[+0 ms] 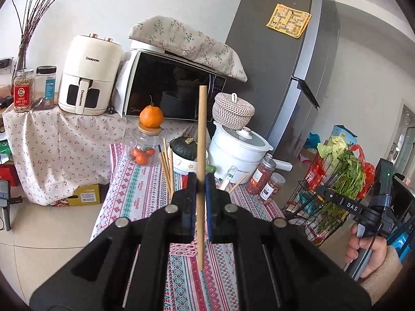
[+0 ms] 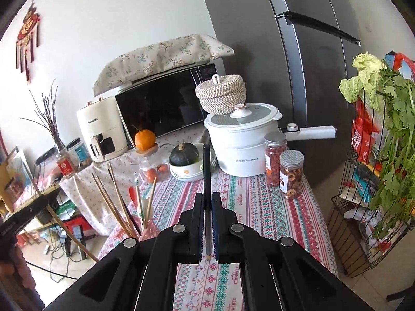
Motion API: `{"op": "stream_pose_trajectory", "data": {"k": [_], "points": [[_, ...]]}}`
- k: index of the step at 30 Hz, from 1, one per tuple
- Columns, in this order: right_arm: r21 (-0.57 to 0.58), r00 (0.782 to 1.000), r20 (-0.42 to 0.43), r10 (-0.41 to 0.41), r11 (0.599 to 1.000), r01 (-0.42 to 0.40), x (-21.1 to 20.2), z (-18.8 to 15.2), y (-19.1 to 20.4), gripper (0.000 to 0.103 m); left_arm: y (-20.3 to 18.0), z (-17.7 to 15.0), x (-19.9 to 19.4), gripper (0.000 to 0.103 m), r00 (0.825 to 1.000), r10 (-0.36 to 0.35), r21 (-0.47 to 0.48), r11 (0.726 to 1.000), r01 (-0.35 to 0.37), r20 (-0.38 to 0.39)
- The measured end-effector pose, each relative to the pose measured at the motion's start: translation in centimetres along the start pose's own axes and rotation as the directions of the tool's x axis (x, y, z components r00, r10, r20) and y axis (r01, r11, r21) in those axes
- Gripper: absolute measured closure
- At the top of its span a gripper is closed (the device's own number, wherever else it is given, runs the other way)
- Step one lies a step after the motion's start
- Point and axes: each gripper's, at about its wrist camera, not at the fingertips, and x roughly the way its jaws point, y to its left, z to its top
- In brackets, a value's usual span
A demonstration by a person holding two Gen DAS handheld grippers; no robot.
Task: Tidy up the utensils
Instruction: 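Lower the wooden chopstick into the pink basket and open the left tool while the right carries the black chopstick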
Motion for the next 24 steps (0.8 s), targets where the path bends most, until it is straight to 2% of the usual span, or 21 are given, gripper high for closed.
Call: {"op": "stream_pose_trajectory", "data": {"k": [6, 10, 16, 18, 24], "points": [[-0.003, 0.999, 0.001, 0.046, 0.999, -0.046, 0.5, 0.9, 1.0, 0.098, 0.7, 1.1, 1.3, 0.096, 0.995, 0.031, -0.048, 0.998, -0.026, 0.095], [-0.008, 0.998, 0.002, 0.064, 0.998, -0.064, 1.1, 1.1, 1.7, 0.098, 0.6, 0.9, 3.1, 0.096, 0.993, 0.058, -0.036, 0.998, -0.054, 0.104], [0.004, 0.996, 0.005, 0.091, 0.996, -0.091, 1.5, 1.2, 2.5, 0.098, 0.2, -0.2, 6.3, 0.096, 0.994, 0.095, 0.011, 0.995, -0.096, 0.046], [0.009, 0.995, 0.006, 0.099, 0.995, -0.099, 1.6, 1.3, 2.6, 0.098, 0.2, -0.5, 7.2, 0.096, 0.995, 0.104, 0.014, 0.994, -0.104, 0.003], [-0.011, 0.99, 0.018, 0.14, 0.99, -0.14, 1.5, 1.6, 3.7, 0.098, 0.3, -1.3, 9.6, 0.096, 0.991, 0.094, 0.023, 0.995, -0.093, -0.097]]}}
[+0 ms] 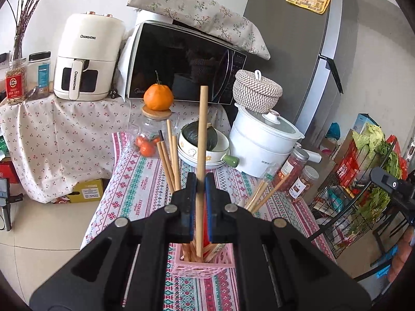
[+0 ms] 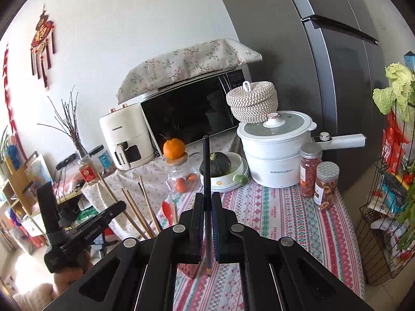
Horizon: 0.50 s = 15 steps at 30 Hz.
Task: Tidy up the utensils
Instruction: 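Lower the wooden chopstick into the pink basket and open the left tool while the right carries the black chopstick, then lower the black chopstick into the pink basket and open the right tool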
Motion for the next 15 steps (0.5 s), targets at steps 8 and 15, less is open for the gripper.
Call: {"op": "stream_pose_trajectory", "data": {"k": [8, 15], "points": [[-0.001, 0.996, 0.048, 0.075, 0.997, -0.075, -1.0, 1.1, 2.2, 0.098, 0.5, 0.2, -0.8, 0.058, 1.0, -0.018, -0.032, 0.999, 0.018, -0.009], [-0.053, 0.99, 0.066, 0.122, 0.991, -0.119, 0.4, 2.1, 5.7, 0.098, 1.7, 0.0, -2.8, 0.043, 0.997, 0.033, -0.042, 0.998, -0.036, -0.076]]}}
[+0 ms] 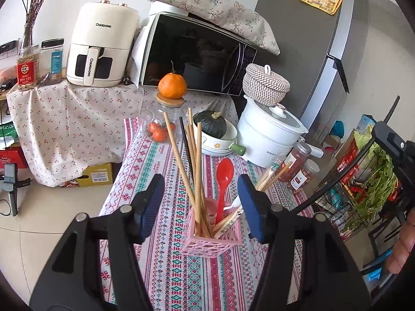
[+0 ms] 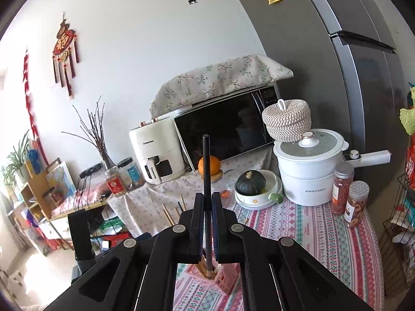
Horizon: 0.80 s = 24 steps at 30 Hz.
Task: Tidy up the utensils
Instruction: 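Lower the black chopstick into the pink basket and open the right tool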
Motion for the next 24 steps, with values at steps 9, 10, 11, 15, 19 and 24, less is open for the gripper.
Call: {"op": "stream_pose_trajectory", "data": {"k": [9, 10, 11, 15, 19, 24], "points": [[-0.153, 0.999, -0.014, -0.042, 0.987, 0.04, 5.8, -0.9, 4.0, 0.098, 2.4, -1.0, -1.1, 0.039, 0.997, 0.046, 0.03, 0.999, -0.044, -0.065], [-0.164, 0.998, -0.019, -0.053, 0.985, 0.05, 6.5, -1.0, 4.2, 0.098, 2.6, -1.1, -0.9, 0.039, 0.996, 0.046, 0.028, 0.999, -0.044, -0.073], [-0.173, 0.998, -0.022, -0.063, 0.983, 0.058, 7.2, -1.1, 4.3, 0.098, 2.8, -1.2, -0.9, 0.039, 0.996, 0.046, 0.027, 0.999, -0.044, -0.083], [-0.175, 0.996, -0.033, -0.084, 0.981, 0.077, 9.5, -1.9, 4.0, 0.098, 3.3, -1.4, -0.5, 0.039, 0.993, 0.038, 0.023, 0.999, -0.036, -0.111], [-0.139, 0.995, -0.057, -0.087, 0.987, 0.078, 11.5, -2.8, 3.2, 0.098, 3.4, -1.3, -0.4, 0.039, 0.993, 0.029, 0.018, 0.999, -0.027, -0.113], [-0.103, 0.99, -0.106, -0.091, 0.991, 0.081, 12.9, -4.1, 2.3, 0.097, 3.4, -1.2, -0.2, 0.039, 0.992, 0.024, 0.01, 1.0, -0.022, -0.127]]}}
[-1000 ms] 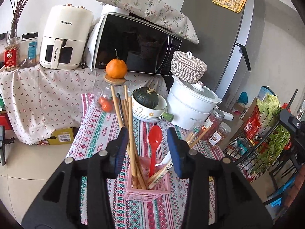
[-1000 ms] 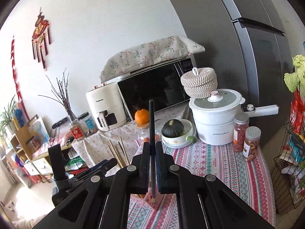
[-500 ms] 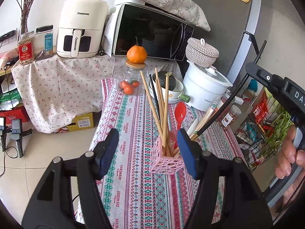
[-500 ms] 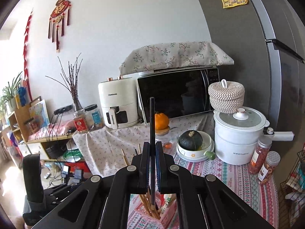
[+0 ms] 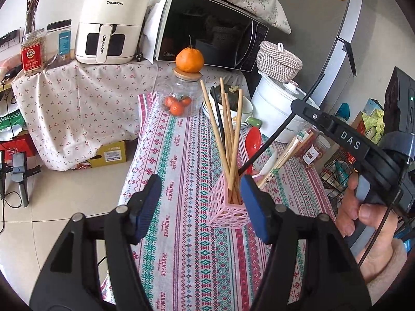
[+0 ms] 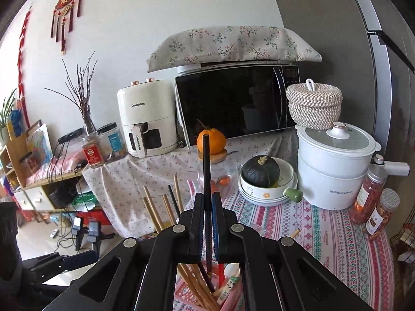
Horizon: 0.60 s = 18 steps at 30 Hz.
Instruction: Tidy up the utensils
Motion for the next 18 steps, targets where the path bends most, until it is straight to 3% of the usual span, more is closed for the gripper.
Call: {"op": "stream_pose_trajectory", "data": {"k": [3, 6, 8, 12, 14, 16, 18], "points": [[0.015, 1.0, -0.005, -0.006, 1.0, 0.006, -0.1, -0.2, -0.5, 0.094, -0.1, 0.0, -0.1, 0.039, 1.0, 0.001, 0.004, 1.0, -0.001, -0.003], [0.033, 1.0, 0.006, -0.007, 0.999, 0.007, -1.3, 0.2, -1.2, 0.075, -0.3, 0.0, -0.3, 0.035, 1.0, 0.01, 0.001, 1.0, -0.01, -0.001], [0.042, 1.0, 0.024, -0.016, 0.999, 0.015, -2.8, 0.7, -1.7, 0.045, -0.4, -0.1, -0.4, 0.026, 1.0, 0.019, -0.01, 1.0, -0.019, -0.005], [0.041, 0.998, 0.029, -0.063, 0.997, 0.061, -6.0, 1.2, -2.9, 0.03, -1.3, -0.4, -0.8, 0.022, 1.0, 0.025, -0.018, 1.0, -0.025, -0.012], [0.044, 0.994, 0.016, -0.108, 0.993, 0.107, -7.6, 1.1, -3.6, 0.013, -2.0, -0.7, -1.1, 0.018, 0.999, 0.049, -0.007, 0.999, -0.049, -0.002], [0.046, 0.987, -0.002, -0.158, 0.986, 0.158, -9.2, 0.7, -4.3, 0.002, -2.8, -1.0, -1.5, 0.013, 0.997, 0.071, 0.005, 0.997, -0.071, 0.002], [0.038, 0.98, -0.011, -0.201, 0.979, 0.201, -10.9, 0.2, -4.8, 0.0, -3.6, -1.4, -2.0, 0.005, 0.994, 0.107, 0.018, 0.994, -0.107, 0.008]]}}
